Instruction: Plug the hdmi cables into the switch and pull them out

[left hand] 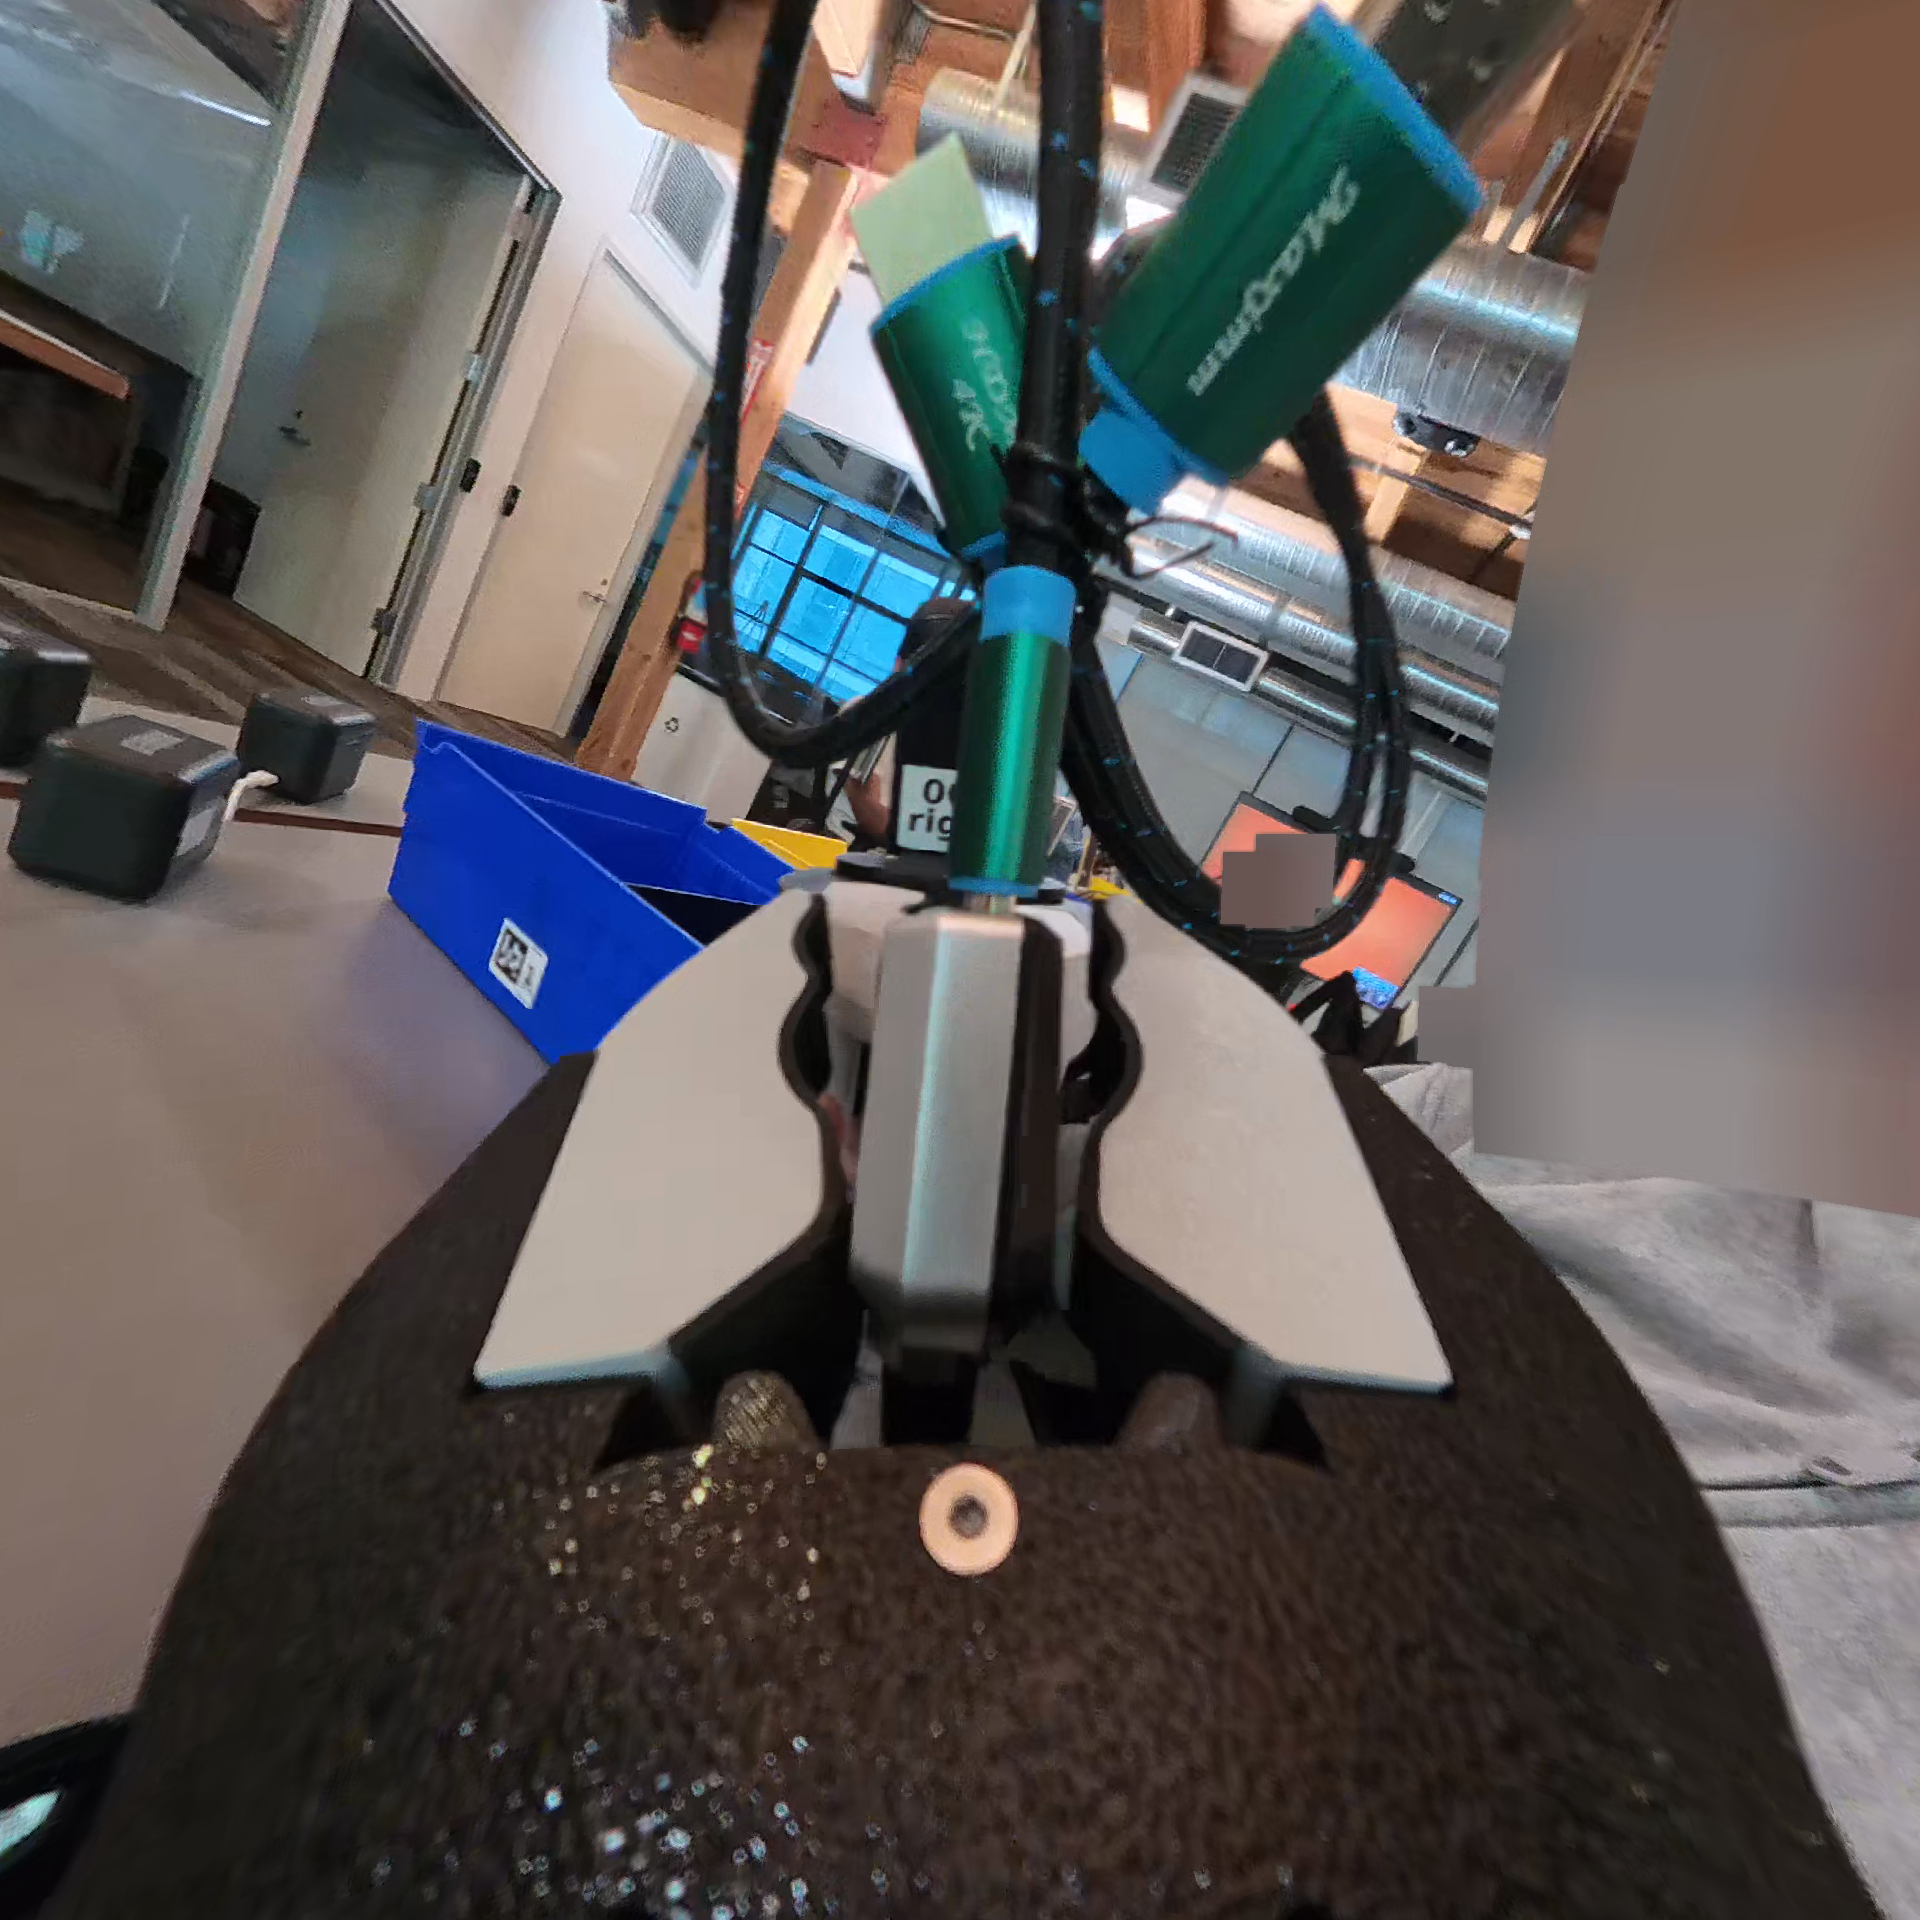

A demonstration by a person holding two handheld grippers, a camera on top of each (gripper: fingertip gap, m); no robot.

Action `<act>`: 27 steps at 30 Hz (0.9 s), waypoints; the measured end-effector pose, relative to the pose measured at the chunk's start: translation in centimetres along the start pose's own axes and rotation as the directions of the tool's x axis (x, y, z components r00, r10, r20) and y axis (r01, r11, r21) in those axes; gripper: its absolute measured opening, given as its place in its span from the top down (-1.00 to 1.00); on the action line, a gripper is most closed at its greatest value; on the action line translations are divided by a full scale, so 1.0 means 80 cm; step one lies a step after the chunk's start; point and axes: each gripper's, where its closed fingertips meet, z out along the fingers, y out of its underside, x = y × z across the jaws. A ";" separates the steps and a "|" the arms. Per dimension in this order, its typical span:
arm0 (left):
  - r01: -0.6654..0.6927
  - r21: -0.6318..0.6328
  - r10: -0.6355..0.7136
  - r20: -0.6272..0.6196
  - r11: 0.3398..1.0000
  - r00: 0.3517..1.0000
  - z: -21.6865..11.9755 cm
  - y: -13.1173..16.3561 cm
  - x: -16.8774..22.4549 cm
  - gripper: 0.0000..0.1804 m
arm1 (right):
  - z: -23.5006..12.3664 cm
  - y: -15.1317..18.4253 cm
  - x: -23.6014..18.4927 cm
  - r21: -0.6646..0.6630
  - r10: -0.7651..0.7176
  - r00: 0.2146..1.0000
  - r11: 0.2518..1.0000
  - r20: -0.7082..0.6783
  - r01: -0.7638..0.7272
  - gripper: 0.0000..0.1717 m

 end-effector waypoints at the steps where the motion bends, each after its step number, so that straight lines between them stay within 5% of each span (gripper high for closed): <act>1: -0.028 -0.007 0.028 0.015 1.000 1.000 0.000 -0.002 -0.001 0.38 | -0.003 -0.004 -0.001 0.008 -0.037 0.999 0.999 -0.013 0.037 0.78; 8: -0.244 -0.020 0.245 0.043 0.970 0.969 0.010 -0.031 0.006 -0.06 | -0.046 -0.051 -0.025 0.122 -0.226 0.968 0.963 -0.112 0.239 0.79; 13: -0.273 0.276 0.315 -0.120 0.922 0.942 0.022 -0.121 0.059 -0.07 | -0.104 -0.073 -0.051 0.167 -0.295 0.925 0.926 -0.239 0.338 0.79; 16: -0.263 0.310 0.328 -0.177 0.913 0.928 0.036 -0.146 0.077 -0.06 | -0.141 -0.089 -0.071 0.194 -0.318 0.888 0.898 -0.333 0.394 0.79; 27: -0.320 0.207 0.339 -0.062 0.925 0.939 0.096 -0.113 0.061 0.10 | -0.188 -0.169 -0.097 0.230 -0.362 0.777 0.815 -0.514 0.532 0.78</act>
